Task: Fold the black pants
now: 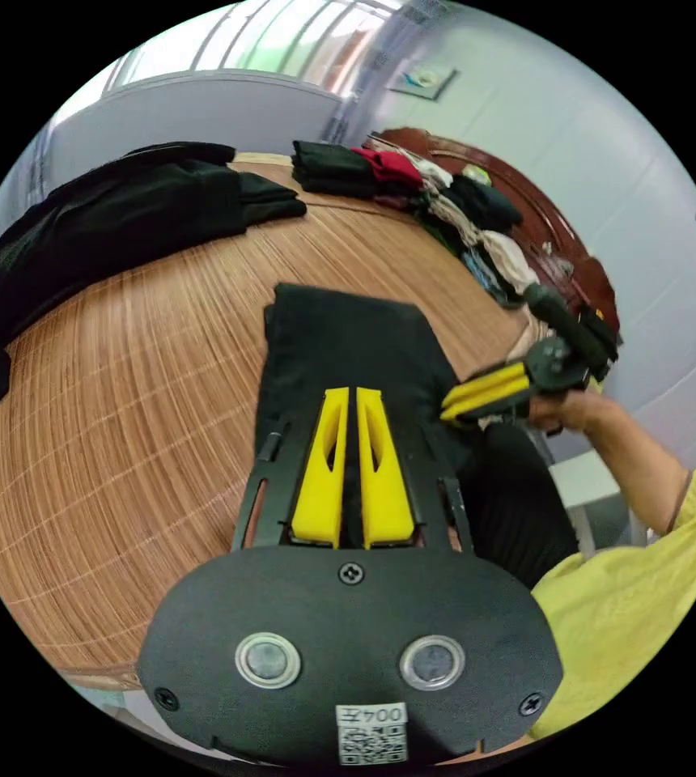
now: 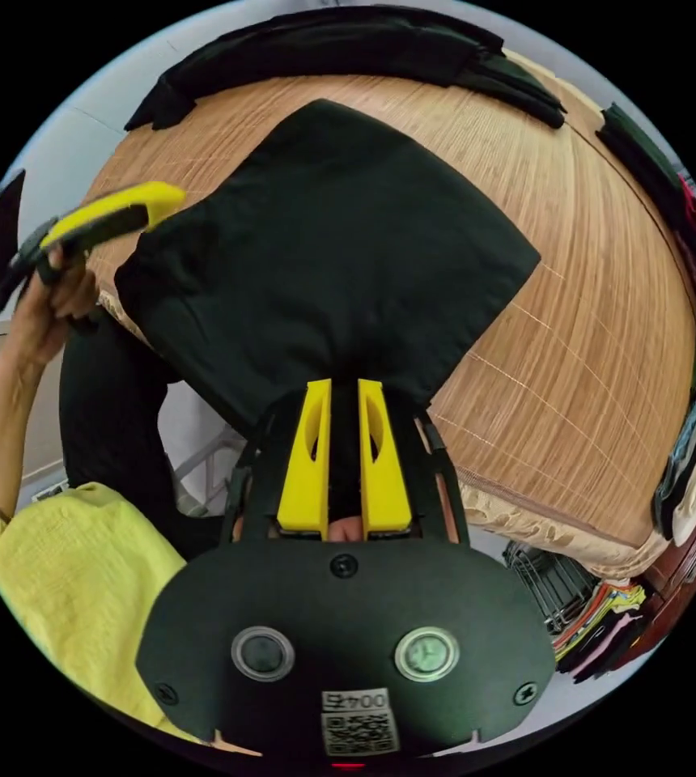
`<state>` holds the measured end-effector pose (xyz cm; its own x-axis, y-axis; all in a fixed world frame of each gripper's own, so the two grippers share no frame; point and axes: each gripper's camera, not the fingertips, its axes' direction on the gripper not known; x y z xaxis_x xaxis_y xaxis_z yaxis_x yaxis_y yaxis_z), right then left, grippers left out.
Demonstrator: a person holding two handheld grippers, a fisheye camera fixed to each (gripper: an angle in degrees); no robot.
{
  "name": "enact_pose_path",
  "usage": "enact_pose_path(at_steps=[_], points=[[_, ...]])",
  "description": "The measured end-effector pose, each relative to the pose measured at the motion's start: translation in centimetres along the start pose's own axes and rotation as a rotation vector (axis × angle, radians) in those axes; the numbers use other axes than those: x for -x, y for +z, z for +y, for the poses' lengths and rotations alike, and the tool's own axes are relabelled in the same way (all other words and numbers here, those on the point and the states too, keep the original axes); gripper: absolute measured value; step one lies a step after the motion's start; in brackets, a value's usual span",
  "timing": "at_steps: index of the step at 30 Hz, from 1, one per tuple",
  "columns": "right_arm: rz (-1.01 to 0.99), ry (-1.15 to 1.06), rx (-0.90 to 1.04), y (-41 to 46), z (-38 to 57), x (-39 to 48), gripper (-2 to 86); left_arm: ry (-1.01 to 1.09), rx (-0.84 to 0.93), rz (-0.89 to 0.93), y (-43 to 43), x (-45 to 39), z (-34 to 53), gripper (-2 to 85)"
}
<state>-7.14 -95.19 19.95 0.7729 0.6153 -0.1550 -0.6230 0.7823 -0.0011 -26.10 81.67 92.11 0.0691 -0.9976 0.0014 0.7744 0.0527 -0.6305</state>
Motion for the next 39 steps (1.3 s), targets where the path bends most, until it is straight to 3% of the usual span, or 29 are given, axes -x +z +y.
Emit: enact_pose_path(at_steps=[3, 7, 15, 21, 25, 30, 34, 39], points=[[-0.038, -0.021, 0.078, -0.3, -1.7, -0.7, 6.0, -0.103, -0.004, 0.045, -0.7, 4.1, -5.4, 6.9], [0.000, -0.053, 0.161, -0.6, -3.7, -0.3, 6.2, -0.216, 0.144, 0.073, 2.6, 9.0, -12.3, 10.7], [-0.013, -0.086, 0.184, -1.0, -4.5, -1.3, 5.9, -0.387, 0.310, 0.366, 8.7, 14.2, -16.4, 7.3], [0.006, -0.089, 0.189, -1.1, -4.2, -2.1, 5.9, -0.384, 0.340, 0.182, 11.9, 14.1, -17.2, 3.1], [0.002, -0.074, 0.168, -1.1, -3.3, -3.2, 5.9, -0.475, 0.196, 0.288, 12.2, 14.8, -14.0, 2.6], [0.015, -0.068, 0.167, -0.9, -2.2, -4.2, 6.3, -0.383, 0.045, 0.109, 5.0, 11.4, -12.5, 3.1], [0.008, -0.054, 0.149, -0.7, -0.7, -5.8, 6.1, -0.106, -0.084, -0.012, -0.6, 1.7, -7.6, 2.4], [-0.053, -0.004, 0.055, -0.5, 2.4, -8.6, 5.7, 0.120, 0.028, -0.163, 5.6, -8.3, 0.1, 1.7]])
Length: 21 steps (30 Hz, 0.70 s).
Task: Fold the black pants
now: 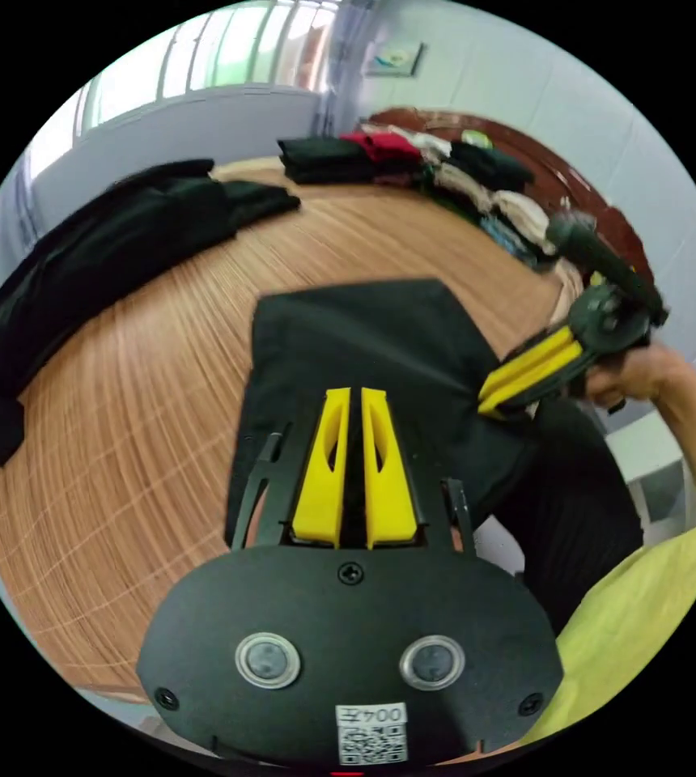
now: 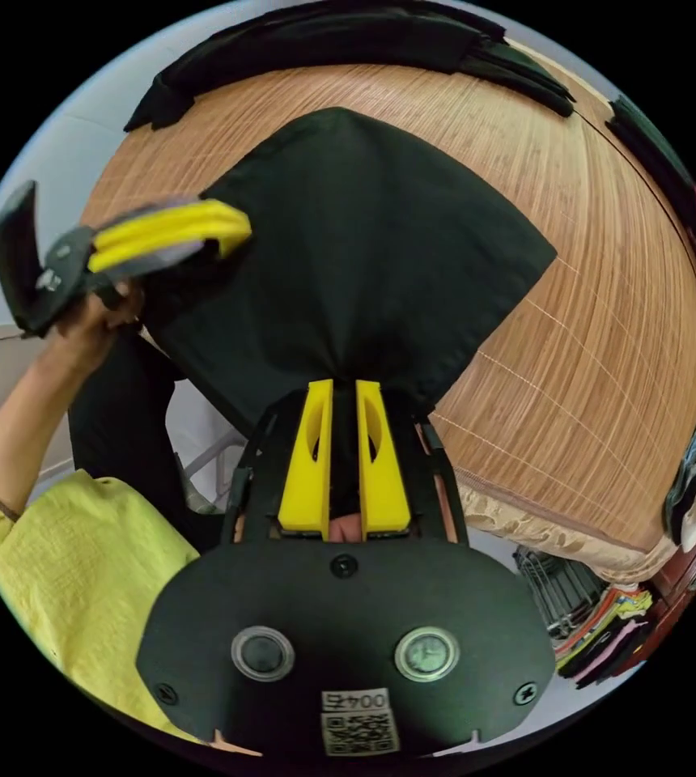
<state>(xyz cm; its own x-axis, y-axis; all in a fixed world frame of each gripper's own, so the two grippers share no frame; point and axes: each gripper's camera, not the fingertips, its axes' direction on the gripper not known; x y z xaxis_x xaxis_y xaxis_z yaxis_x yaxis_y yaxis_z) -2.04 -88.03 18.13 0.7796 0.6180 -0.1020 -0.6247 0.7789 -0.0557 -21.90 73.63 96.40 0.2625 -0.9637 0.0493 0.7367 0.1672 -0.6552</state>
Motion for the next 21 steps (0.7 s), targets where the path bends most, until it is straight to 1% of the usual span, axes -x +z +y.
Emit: enact_pose_path(at_steps=[1, 2, 4, 6, 8, 9, 11, 12, 14, 16, 19, 21], points=[[-0.022, 0.020, -0.036, 0.1, 1.0, -0.8, 5.6, 0.026, 0.090, -0.006, 2.3, -1.1, 0.8, 1.6], [-0.049, 0.040, -0.082, 0.2, 2.1, -1.6, 5.6, 0.040, 0.050, -0.036, 2.7, -1.8, 1.7, 1.6], [-0.117, 0.058, -0.164, 0.1, 4.1, -3.3, 5.4, 0.030, 0.059, -0.028, 3.0, -2.1, 1.8, 1.6], [-0.288, 0.091, -0.252, -0.1, 6.4, -6.5, 6.1, 0.044, 0.068, -0.020, 3.2, -2.4, 1.8, 1.8], [-0.601, 0.212, -0.444, -0.5, 10.2, -12.8, 7.8, 0.056, 0.050, -0.006, 3.3, -3.0, 2.5, 2.1], [-0.667, 0.253, -0.503, -0.6, 11.2, -14.5, 8.1, 0.058, 0.041, -0.006, 3.3, -3.1, 2.8, 2.2], [-0.880, 0.388, -0.683, -0.5, 14.2, -20.2, 9.5, 0.066, 0.019, -0.025, 3.4, -3.9, 3.5, 2.3], [-0.925, 0.412, -0.705, -0.3, 14.6, -21.3, 9.9, 0.068, 0.016, -0.029, 3.4, -4.1, 3.7, 2.3], [-1.081, 0.466, -0.726, 0.6, 14.5, -24.4, 11.4, 0.064, 0.005, -0.029, 3.5, -4.5, 4.2, 2.4], [-1.128, 0.485, -0.685, 1.5, 13.4, -25.5, 12.4, 0.055, 0.002, -0.013, 3.6, -4.5, 4.4, 2.4], [-1.143, 0.538, -0.588, 3.1, 11.5, -26.6, 12.7, 0.040, 0.001, 0.012, 3.7, -4.4, 4.7, 2.3], [-1.164, 0.564, -0.568, 3.9, 10.8, -27.2, 12.5, 0.033, 0.000, 0.024, 3.8, -4.4, 4.9, 2.1]])
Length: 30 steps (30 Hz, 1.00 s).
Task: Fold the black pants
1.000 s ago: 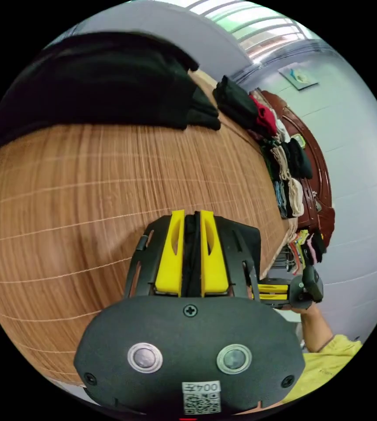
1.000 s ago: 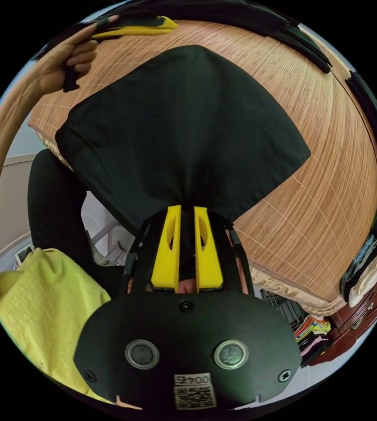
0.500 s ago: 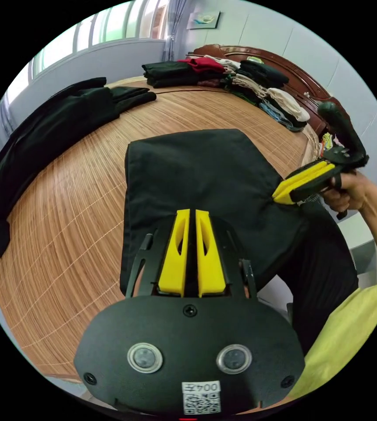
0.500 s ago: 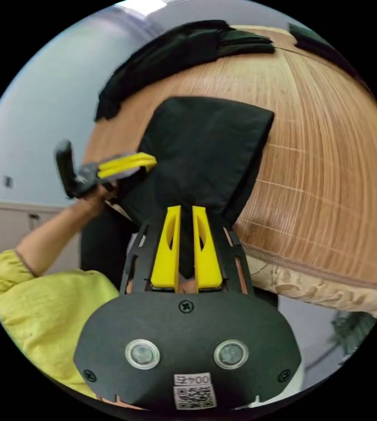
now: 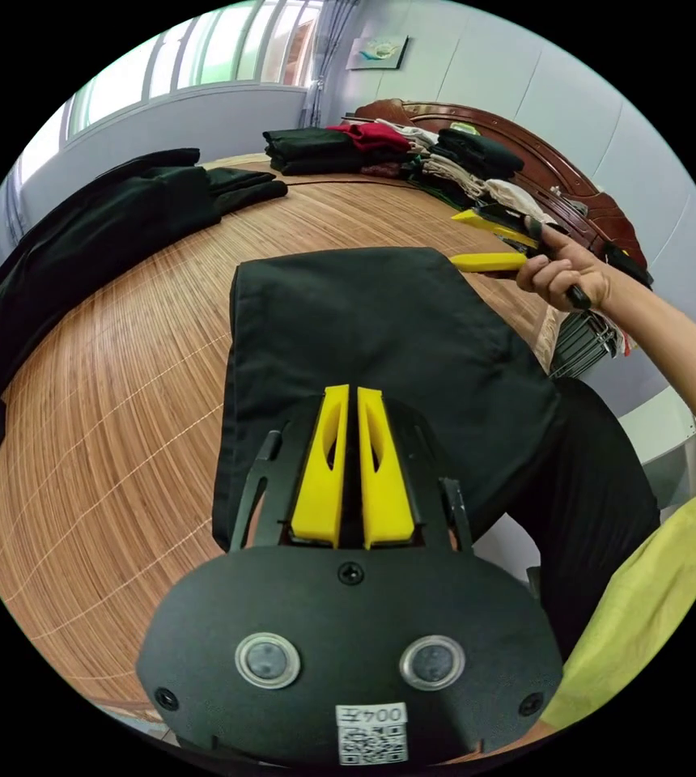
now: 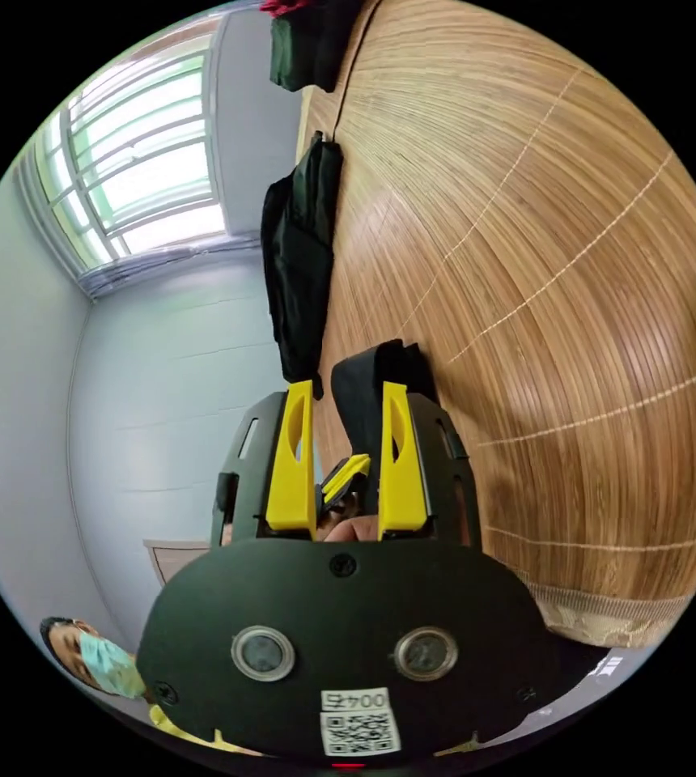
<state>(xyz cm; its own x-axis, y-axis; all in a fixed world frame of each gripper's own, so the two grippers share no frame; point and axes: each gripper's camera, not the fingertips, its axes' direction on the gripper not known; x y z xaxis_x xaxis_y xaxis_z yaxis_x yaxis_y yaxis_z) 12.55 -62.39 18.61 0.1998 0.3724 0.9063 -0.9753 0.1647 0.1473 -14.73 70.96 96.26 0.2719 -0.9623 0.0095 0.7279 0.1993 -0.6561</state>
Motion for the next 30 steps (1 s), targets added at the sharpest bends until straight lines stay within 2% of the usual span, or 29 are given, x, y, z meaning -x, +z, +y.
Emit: enact_pose_path(at_steps=[6, 11, 14, 18, 21, 24, 26, 30], points=[[0.055, 0.066, 0.027, 0.8, -1.4, -1.3, 10.8, -0.017, -0.009, 0.029, 0.3, 0.0, 0.6, 1.7], [0.185, 0.084, 0.041, 1.7, -1.8, -1.3, 1.9, -0.022, -0.017, 0.039, 0.5, -0.2, 1.0, 1.3], [0.291, 0.062, 0.030, 2.6, -1.7, -1.0, 0.2, -0.023, -0.021, 0.042, 0.6, -0.3, 1.2, 1.3], [0.268, 0.060, -0.031, 2.7, -0.4, -1.2, -0.1, -0.022, -0.022, 0.041, 0.8, -0.4, 1.3, 1.2], [0.355, -0.056, -0.138, 0.9, 2.4, 1.3, -0.4, -0.021, -0.027, 0.040, 1.0, -0.5, 1.4, 1.1], [0.423, -0.289, -0.048, 2.5, 7.1, 5.5, -0.4, -0.017, -0.031, 0.032, 1.2, -0.6, 1.4, 1.0], [0.571, -0.467, 0.061, 6.5, 12.3, 8.3, -0.5, -0.013, -0.032, 0.022, 1.3, -0.8, 1.3, 0.9], [0.789, -0.648, 0.147, 13.1, 19.5, 9.8, -0.7, -0.009, -0.033, 0.012, 1.4, -0.8, 1.2, 0.9]])
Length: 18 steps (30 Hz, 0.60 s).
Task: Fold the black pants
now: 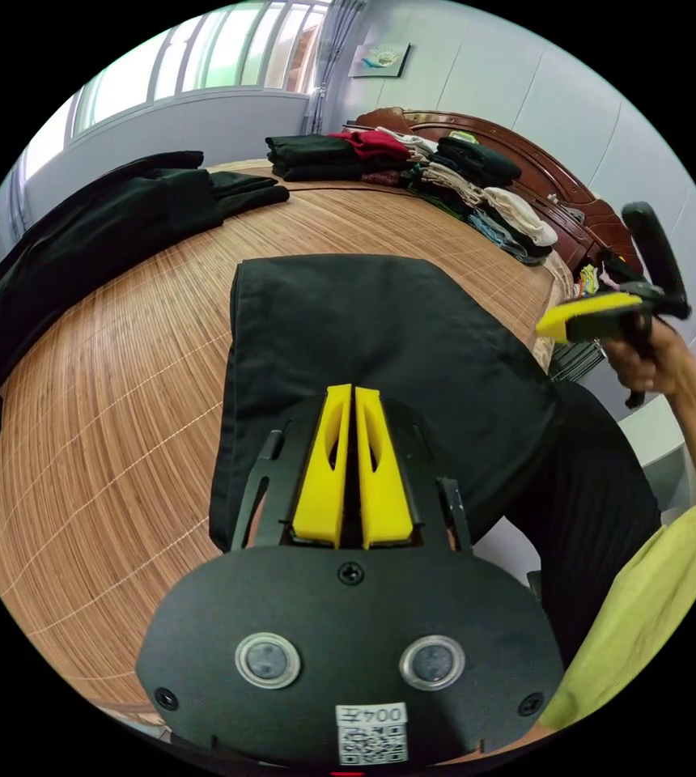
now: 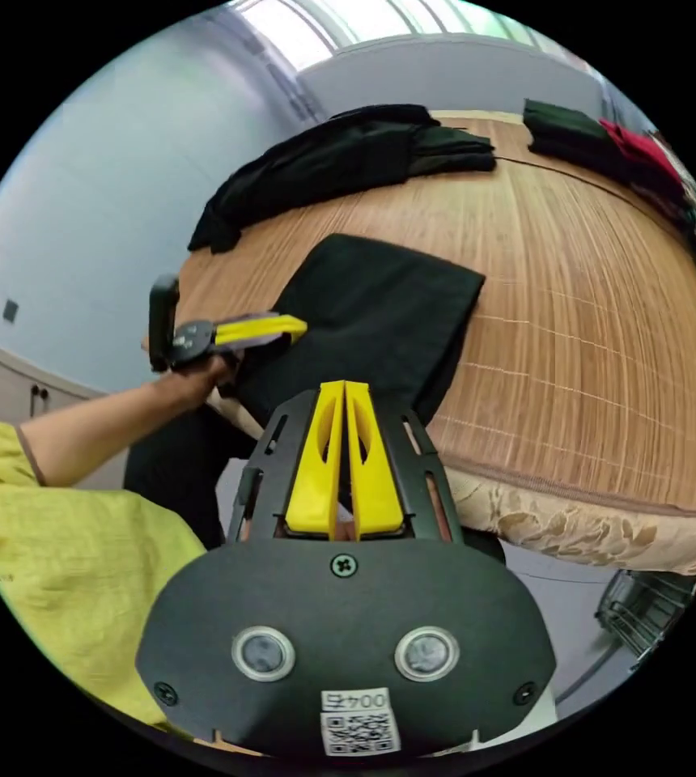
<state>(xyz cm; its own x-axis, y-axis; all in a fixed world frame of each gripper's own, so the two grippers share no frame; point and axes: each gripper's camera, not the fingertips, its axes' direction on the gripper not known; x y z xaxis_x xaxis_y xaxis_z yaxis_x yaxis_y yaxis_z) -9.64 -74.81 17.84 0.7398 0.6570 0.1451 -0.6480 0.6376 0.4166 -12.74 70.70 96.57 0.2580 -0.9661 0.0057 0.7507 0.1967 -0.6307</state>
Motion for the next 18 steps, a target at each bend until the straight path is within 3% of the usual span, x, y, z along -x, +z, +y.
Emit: enact_pose_path(at_steps=[6, 10, 14, 18], points=[[0.292, -0.142, 0.154, 6.6, 1.7, 7.4, -0.1, -0.006, -0.002, 0.009, 0.3, 0.7, -0.4, 0.8], [0.175, -0.046, 0.153, 7.2, 1.0, 7.4, 2.8, -0.005, -0.007, 0.011, 0.5, 1.2, -0.7, 0.7], [0.290, -0.173, 0.205, 7.5, 0.8, 12.1, 9.4, -0.012, -0.013, 0.023, 0.7, 2.1, -1.0, 0.4], [0.317, -0.163, 0.233, 9.6, 0.2, 13.6, 9.6, -0.016, -0.015, 0.030, 1.0, 3.0, -1.4, 0.3]])
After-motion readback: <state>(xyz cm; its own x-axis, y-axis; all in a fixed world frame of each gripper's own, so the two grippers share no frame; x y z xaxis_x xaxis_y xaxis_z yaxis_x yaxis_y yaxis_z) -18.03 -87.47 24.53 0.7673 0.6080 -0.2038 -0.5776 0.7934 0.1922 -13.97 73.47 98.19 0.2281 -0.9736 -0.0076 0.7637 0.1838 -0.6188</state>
